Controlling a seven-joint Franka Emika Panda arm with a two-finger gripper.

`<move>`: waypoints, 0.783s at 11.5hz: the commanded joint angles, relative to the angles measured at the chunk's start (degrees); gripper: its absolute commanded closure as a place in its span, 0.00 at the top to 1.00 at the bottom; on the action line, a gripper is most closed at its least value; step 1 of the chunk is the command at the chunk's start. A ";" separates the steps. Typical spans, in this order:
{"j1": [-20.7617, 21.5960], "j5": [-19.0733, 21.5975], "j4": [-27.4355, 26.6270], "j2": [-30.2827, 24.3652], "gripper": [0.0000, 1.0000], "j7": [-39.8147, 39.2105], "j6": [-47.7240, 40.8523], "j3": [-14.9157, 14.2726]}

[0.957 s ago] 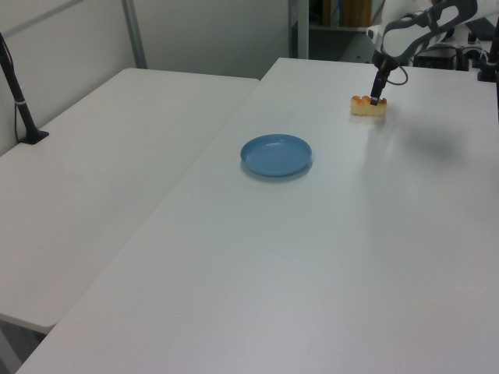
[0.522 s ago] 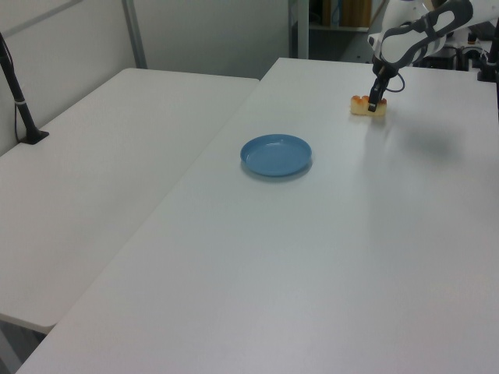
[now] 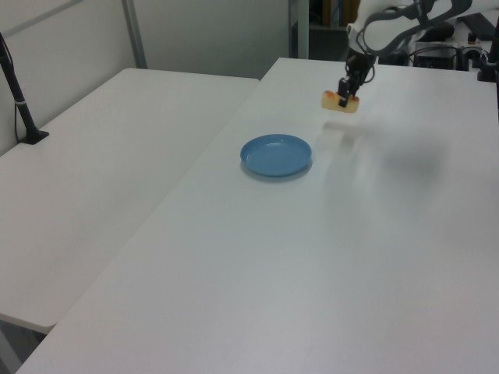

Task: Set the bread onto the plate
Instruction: 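Lift the bread roll and carry it over the blue plate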

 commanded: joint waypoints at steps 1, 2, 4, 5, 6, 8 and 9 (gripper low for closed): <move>7.94 -1.13 5.96 -0.40 0.45 14.89 -3.95 -0.11; 11.01 -2.44 7.63 1.17 0.45 18.15 -3.95 -0.11; 14.89 -3.60 9.48 4.86 0.46 18.54 -3.60 -0.11; 16.30 -3.69 10.10 6.36 0.46 18.45 -3.33 -0.11; 17.71 -3.78 11.32 8.29 0.46 18.54 -3.07 -0.03; 17.72 -3.69 13.35 10.85 0.46 19.06 -2.98 1.98; 17.89 -3.69 14.14 11.81 0.46 19.15 -1.76 2.17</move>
